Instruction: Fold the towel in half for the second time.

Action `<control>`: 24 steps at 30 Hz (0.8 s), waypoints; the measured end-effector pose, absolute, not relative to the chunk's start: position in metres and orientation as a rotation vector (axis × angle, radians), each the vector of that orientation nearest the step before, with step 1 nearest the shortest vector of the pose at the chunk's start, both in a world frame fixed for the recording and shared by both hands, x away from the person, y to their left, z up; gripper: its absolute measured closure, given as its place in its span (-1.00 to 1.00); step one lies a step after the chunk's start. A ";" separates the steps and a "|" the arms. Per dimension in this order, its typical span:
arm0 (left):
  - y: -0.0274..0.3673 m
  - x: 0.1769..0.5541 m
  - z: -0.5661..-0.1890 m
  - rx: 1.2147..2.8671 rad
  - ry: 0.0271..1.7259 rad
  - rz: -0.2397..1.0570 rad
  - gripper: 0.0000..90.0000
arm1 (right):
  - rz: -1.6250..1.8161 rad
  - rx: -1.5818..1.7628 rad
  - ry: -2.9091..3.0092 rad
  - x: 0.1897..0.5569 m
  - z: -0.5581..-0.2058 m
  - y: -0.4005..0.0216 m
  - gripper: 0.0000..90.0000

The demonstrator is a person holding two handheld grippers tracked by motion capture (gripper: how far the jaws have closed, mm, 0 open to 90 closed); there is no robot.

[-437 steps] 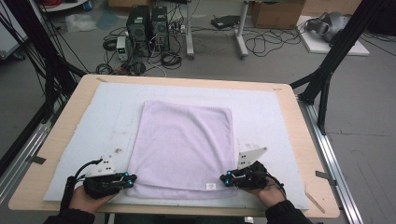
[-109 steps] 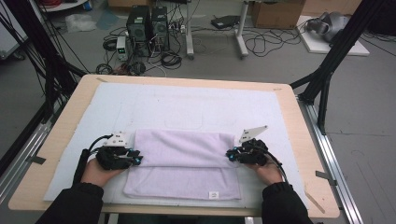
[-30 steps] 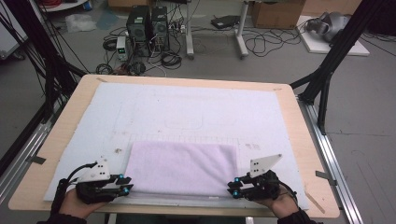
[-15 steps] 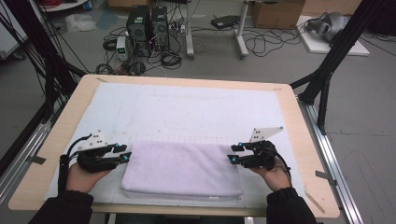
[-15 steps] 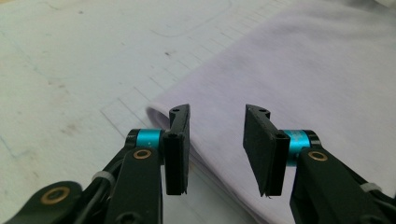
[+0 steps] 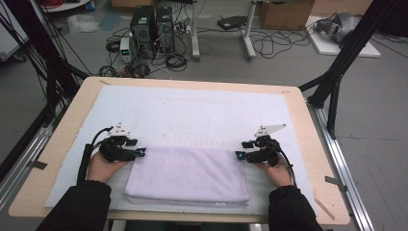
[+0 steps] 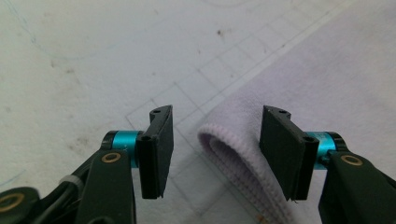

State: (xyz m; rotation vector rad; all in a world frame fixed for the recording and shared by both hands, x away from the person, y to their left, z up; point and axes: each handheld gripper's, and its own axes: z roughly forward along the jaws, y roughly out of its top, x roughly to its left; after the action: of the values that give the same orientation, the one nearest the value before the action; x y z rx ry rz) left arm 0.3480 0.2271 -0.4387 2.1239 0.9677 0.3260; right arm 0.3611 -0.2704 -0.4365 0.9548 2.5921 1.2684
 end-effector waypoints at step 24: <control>0.230 0.338 -0.431 2.072 0.878 0.317 0.84 | 1.292 0.861 2.686 0.358 -0.433 -0.267 0.82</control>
State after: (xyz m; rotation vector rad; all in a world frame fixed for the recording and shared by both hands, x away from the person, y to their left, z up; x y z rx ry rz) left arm 0.3385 0.2297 -0.4312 2.0720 0.8783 0.3167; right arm 0.3582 -0.2674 -0.4334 0.8610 2.6861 1.2924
